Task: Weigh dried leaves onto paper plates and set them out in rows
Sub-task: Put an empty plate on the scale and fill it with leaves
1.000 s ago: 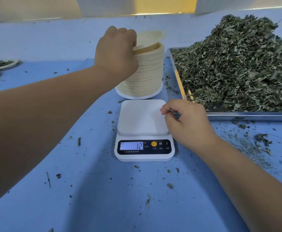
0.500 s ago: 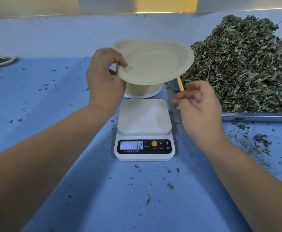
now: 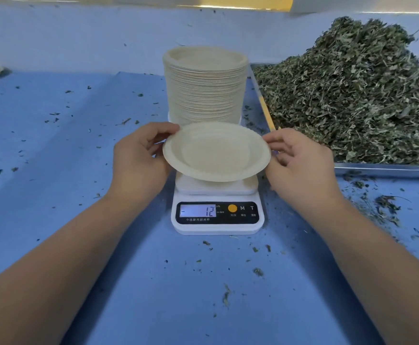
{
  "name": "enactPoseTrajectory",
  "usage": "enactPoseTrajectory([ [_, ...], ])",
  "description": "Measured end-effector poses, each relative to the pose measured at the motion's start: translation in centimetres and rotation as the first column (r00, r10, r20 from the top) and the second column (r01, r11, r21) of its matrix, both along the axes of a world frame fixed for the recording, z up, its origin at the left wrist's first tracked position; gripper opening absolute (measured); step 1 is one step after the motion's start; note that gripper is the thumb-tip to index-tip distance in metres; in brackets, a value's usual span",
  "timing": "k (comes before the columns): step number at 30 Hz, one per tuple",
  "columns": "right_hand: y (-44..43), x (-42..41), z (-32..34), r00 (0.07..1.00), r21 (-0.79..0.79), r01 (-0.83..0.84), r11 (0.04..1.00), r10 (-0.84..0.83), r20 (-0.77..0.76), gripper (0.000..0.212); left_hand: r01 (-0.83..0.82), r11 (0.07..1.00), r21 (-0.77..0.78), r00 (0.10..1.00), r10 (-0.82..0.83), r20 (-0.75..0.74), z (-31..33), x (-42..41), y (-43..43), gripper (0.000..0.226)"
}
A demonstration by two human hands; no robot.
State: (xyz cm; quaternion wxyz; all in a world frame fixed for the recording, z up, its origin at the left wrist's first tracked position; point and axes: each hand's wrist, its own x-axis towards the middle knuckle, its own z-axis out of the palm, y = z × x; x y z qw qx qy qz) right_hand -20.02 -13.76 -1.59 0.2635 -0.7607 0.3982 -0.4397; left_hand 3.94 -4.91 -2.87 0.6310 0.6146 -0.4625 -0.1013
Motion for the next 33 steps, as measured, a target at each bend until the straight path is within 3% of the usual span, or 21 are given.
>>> enactPoseTrajectory([
  [4, -0.1, -0.2, -0.1, 0.988, -0.076, 0.014, 0.997, -0.026, -0.152, 0.030, 0.047, 0.997, 0.064, 0.999, -0.047, 0.013, 0.3, 0.7, 0.4, 0.034],
  [9, 0.0, -0.3, -0.1, 0.981, -0.090, 0.035, 0.995, -0.051, -0.186, 0.037, 0.065, 0.990, 0.127, 0.998, -0.066, 0.002, 0.1, 0.8, 0.4, 0.036],
  [14, 0.0, -0.6, 0.4, 0.970, -0.120, 0.062, 0.991, -0.088, -0.228, 0.037, -0.027, 0.969, 0.247, 0.998, 0.012, 0.063, -0.5, 1.7, 0.0, 0.043],
  [23, 1.6, -0.2, 1.4, 0.945, -0.445, 0.108, 0.889, -0.231, -0.232, 0.030, -0.050, 0.938, 0.342, 0.997, 0.065, -0.032, -0.7, 2.3, -0.1, 0.040],
  [33, 1.1, -0.1, 0.6, 0.936, -0.357, 0.089, 0.930, -0.200, -0.288, 0.029, -0.005, 0.936, 0.352, 0.996, 0.037, -0.084, -0.3, 1.9, 0.2, 0.036],
])
